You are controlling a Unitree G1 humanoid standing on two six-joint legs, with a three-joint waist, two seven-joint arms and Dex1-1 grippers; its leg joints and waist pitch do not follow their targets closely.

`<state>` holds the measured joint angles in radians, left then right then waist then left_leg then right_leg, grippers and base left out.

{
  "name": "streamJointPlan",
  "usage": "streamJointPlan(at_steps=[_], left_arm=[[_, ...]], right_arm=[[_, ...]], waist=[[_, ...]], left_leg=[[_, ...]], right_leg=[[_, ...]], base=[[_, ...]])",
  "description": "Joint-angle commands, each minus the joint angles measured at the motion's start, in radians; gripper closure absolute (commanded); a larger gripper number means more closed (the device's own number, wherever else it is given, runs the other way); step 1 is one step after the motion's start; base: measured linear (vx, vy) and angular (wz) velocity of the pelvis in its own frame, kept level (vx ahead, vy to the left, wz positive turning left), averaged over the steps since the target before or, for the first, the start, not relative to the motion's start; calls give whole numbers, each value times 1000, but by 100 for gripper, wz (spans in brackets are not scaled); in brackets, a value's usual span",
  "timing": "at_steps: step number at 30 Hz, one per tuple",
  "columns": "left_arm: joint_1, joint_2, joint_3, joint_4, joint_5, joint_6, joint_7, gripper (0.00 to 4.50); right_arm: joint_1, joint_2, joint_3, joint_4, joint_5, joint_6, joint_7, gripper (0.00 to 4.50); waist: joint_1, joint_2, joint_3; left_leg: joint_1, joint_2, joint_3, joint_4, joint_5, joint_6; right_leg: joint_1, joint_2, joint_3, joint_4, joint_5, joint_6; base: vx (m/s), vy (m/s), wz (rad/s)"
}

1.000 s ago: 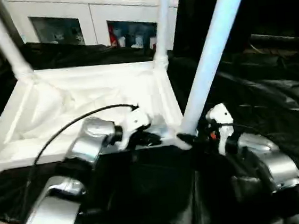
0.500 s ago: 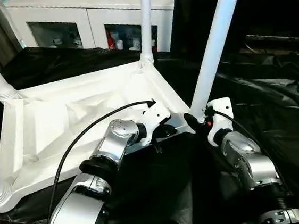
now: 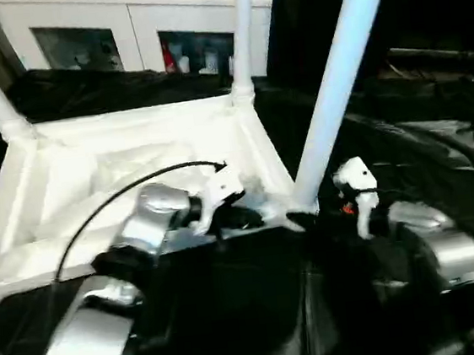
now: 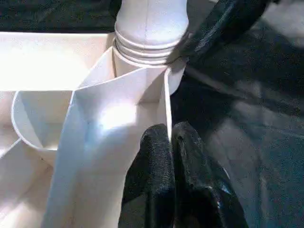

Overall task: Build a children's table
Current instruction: Rotate leg to tighten

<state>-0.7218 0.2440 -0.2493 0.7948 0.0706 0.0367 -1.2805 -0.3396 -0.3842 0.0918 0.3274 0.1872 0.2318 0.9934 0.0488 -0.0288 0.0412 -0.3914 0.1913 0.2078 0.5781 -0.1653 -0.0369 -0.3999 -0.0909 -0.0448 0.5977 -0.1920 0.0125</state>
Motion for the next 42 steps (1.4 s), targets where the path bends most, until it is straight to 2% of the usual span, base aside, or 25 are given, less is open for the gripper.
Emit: streamJointPlan(at_steps=[1, 3, 5, 9, 12, 16, 20, 24, 26, 28, 29, 31, 32, 33, 34, 35, 36, 37, 38, 39, 42], left_arm=[[8, 2, -29, -35, -20, 0, -66, 450], [13, 17, -33, -46, -25, 10, -93, 450], [14, 22, -35, -47, -24, 14, -102, 450], [14, 26, -33, -54, -24, 16, -98, 450], [16, 29, -32, -63, -28, 19, -99, 450], [15, 37, -32, -60, -25, 10, -92, 450], [10, 37, -27, -43, -18, -4, -62, 450], [14, 33, -27, -41, -11, -1, -34, 450], [11, 22, -22, -33, -7, 1, 3, 450], [0, -3, -5, -8, -7, 6, 70, 450], [-9, -17, 4, 10, -5, 7, 111, 450], [-34, -63, 23, 61, 4, 8, 230, 450], [-34, -63, 23, 61, 4, 8, 230, 450], [-51, -105, 32, 92, 10, 15, 320, 450], [-51, -105, 32, 92, 10, 15, 320, 450], [-58, -128, 32, 101, 12, 23, 356, 450], [-67, -176, 32, 114, 19, 35, 429, 450], [-67, -176, 32, 114, 19, 35, 429, 450], [-71, -214, 26, 114, 22, 49, 464, 450], [-72, -233, 21, 113, 22, 50, 472, 450], [-69, -256, 12, 106, 22, 50, 461, 450]], right_arm=[[-17, -7, 50, -37, 24, 5, 87, 68], [-24, -19, 60, -28, 16, 2, 118, 68], [-30, -26, 70, -16, 5, -4, 139, 68], [-40, -27, 84, 4, 1, -12, 151, 108], [-39, -29, 98, 5, -3, -16, 160, 133], [-36, -32, 107, 5, -15, -25, 161, 162], [-31, -39, 110, 13, -29, -37, 155, 186], [-13, -32, 105, 10, -21, -28, 138, 201], [-3, -13, 90, 18, -14, -22, 101, 203], [7, 34, 50, 37, -3, -4, 7, 203], [14, 61, 29, 46, 0, 2, -50, 203], [35, 130, -7, 54, -10, 17, -200, 204], [35, 130, -7, 54, -10, 17, -200, 205], [48, 188, -35, 59, -18, 35, -323, 205], [48, 188, -35, 59, -18, 35, -323, 205], [49, 219, -50, 67, -20, 46, -383, 205], [38, 277, -75, 101, -32, 49, -502, 205], [38, 277, -75, 101, -32, 49, -502, 206], [16, 318, -95, 134, -39, 52, -587, 207], [4, 342, -106, 146, -40, 56, -623, 207], [-17, 368, -111, 156, -44, 56, -653, 208]], waist=[[7, -12, -65], [16, -9, -64], [20, -7, -63], [20, -8, -54], [18, -8, -54], [17, -9, -56], [19, -9, -58], [21, -8, -57], [22, -8, -55], [20, -2, -52], [18, -6, -51], [10, -1, -47], [7, -3, -46], [3, -4, -46], [3, -4, -46], [1, -2, -46], [-1, -4, -46], [-3, -1, -45], [-9, 7, -45], [-12, 5, -45], [-17, 11, -46]], left_leg=[[24, 47, -17, -50, -101, 135], [27, 50, -13, -48, -90, 139], [27, 51, -13, -49, -109, 126], [32, 52, -16, -59, -219, 62], [32, 50, -18, -62, -248, 34], [31, 49, -19, -61, -231, 33], [29, 48, -17, -57, -198, 54], [30, 48, -17, -57, -215, 51], [30, 48, -18, -59, -234, 44], [34, 48, -19, -61, -272, 26], [35, 47, -22, -64, -303, 8], [40, 45, -28, -69, -366, -28], [40, 44, -28, -70, -376, -33], [39, 43, -32, -72, -391, -39], [39, 43, -32, -72, -391, -39], [44, 44, -33, -73, -410, -47], [40, 43, -35, -75, -415, -46], [41, 44, -34, -75, -418, -47], [44, 41, -39, -77, -447, -54], [42, 41, -39, -78, -449, -54], [46, 39, -37, -78, -453, -44]], right_leg=[[44, -54, 32, -42, 49, -293], [42, -52, 31, -38, 66, -309], [42, -53, 30, -39, 41, -312], [36, -58, 33, -57, -127, -284], [35, -58, 35, -61, -173, -260], [36, -58, 36, -59, -151, -254], [37, -57, 35, -55, -105, -264], [36, -57, 35, -57, -122, -265], [35, -58, 35, -60, -152, -259], [28, -58, 37, -66, -207, -249], [29, -59, 37, -72, -257, -237], [22, -61, 37, -84, -374, -196], [20, -60, 37, -87, -392, -187], [21, -60, 37, -90, -416, -172], [21, -60, 37, -90, -416, -172], [14, -61, 37, -94, -434, -162], [18, -61, 36, -95, -442, -156], [14, -61, 37, -96, -443, -156], [14, -60, 32, -101, -467, -147], [15, -59, 32, -101, -468, -144], [11, -57, 34, -108, -450, -142]], base=[[0, 0, 0], [0, 0, 0], [0, 0, 0], [0, 0, 0], [0, 0, 0], [0, 0, 0], [0, 0, 0], [0, 0, 0], [0, 0, 0], [0, 0, 0], [0, 0, 0], [0, 0, 0], [0, 0, 0], [0, 0, 0], [0, 0, 0], [0, 0, 0], [0, 0, 0], [0, 0, 0], [0, 0, 0], [0, 0, 0], [0, 0, 0]])
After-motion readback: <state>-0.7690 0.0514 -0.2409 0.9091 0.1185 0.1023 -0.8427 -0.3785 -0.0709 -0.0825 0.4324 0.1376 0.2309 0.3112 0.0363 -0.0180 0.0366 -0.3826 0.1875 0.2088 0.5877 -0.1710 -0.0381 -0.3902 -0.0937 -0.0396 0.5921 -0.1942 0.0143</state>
